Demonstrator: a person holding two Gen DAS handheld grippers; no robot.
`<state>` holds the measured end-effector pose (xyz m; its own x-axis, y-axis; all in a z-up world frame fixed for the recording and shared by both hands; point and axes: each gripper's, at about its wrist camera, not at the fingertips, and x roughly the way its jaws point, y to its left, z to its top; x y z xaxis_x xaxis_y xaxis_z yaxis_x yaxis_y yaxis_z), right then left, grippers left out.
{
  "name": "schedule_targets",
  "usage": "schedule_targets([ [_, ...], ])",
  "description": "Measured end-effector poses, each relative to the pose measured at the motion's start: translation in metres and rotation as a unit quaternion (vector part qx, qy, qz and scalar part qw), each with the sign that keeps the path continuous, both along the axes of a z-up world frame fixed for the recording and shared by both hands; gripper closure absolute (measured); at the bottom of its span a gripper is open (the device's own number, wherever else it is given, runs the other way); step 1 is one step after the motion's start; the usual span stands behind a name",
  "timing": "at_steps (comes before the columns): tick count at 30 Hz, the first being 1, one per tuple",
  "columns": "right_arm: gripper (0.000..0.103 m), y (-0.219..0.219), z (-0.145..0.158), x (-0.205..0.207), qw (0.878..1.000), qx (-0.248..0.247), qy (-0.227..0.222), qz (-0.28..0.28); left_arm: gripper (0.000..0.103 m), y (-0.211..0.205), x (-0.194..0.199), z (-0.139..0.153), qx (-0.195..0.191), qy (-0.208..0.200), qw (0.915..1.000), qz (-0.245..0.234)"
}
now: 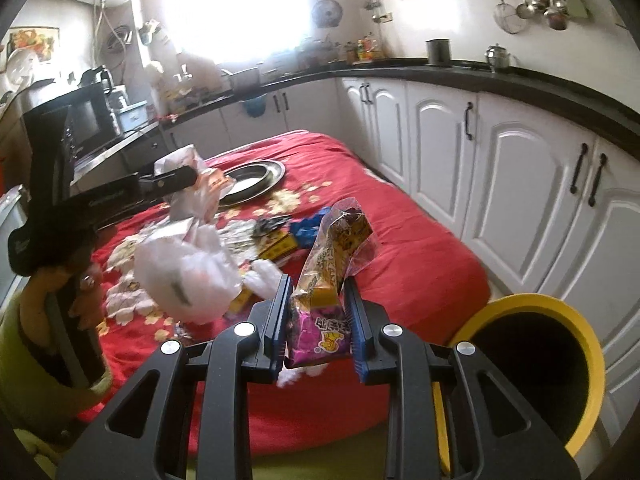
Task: Collect trash
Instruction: 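Lift both held items and carry them over the yellow-rimmed bin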
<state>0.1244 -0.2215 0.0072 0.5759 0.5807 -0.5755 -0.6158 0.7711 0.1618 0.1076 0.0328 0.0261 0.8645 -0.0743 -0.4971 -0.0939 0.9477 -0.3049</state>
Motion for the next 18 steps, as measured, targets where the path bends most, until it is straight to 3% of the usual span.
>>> schedule_targets([
  [18, 0.078, -0.078, -0.007, 0.009, 0.996, 0.017, 0.006, -0.087, 0.075, -0.068, 0.016, -0.008, 0.032, 0.005, 0.998, -0.055],
])
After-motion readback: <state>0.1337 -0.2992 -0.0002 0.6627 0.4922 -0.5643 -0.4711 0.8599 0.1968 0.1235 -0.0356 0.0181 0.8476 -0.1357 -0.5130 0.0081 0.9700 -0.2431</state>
